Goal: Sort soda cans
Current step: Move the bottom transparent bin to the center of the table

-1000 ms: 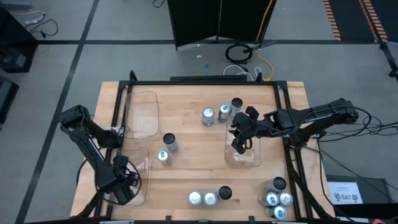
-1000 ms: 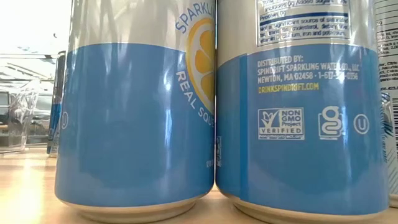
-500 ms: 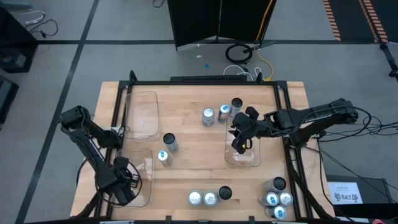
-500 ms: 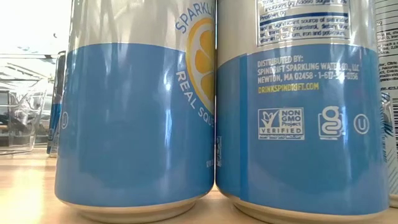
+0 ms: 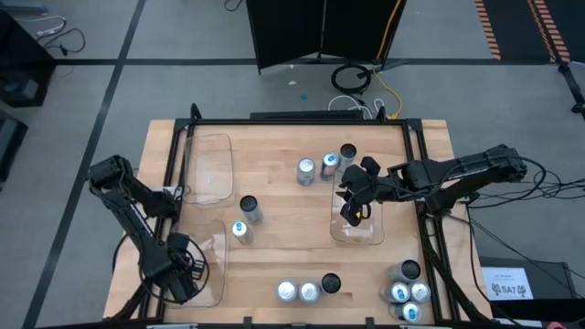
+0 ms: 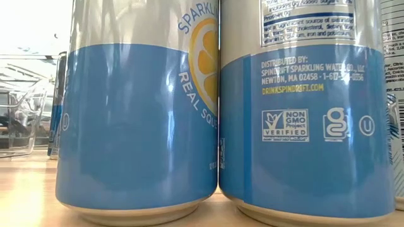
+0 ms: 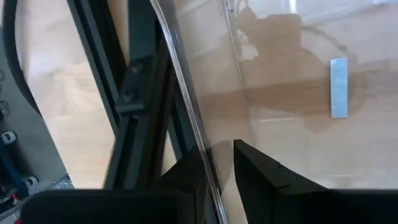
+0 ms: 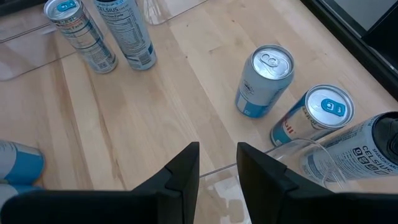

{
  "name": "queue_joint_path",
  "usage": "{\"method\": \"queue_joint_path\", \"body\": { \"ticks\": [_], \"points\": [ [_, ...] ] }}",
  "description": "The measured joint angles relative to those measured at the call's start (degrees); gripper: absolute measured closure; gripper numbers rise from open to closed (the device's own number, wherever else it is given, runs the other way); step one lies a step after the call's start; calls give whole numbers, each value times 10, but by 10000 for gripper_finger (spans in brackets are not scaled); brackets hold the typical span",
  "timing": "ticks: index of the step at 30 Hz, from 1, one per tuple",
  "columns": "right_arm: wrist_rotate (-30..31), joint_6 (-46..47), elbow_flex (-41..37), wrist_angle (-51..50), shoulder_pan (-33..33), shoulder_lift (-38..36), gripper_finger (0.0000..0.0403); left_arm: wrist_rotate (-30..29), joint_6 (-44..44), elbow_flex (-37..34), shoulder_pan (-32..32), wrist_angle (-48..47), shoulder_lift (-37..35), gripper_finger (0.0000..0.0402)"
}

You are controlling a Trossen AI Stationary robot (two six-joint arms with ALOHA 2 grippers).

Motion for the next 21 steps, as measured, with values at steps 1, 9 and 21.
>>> {"method": "queue_joint_path", "body": {
  "ticks": [1,9,21],
  "points": [
    [0,0,0,0,0,0,303,0,0,4,0,-3,0,325],
    [0,0,0,0,0,0,303,0,0,31,0,-5,0,327],
    [-1,0,0,0,0,0,303,11,1,69,0,-19,0,328]
  ]
}}
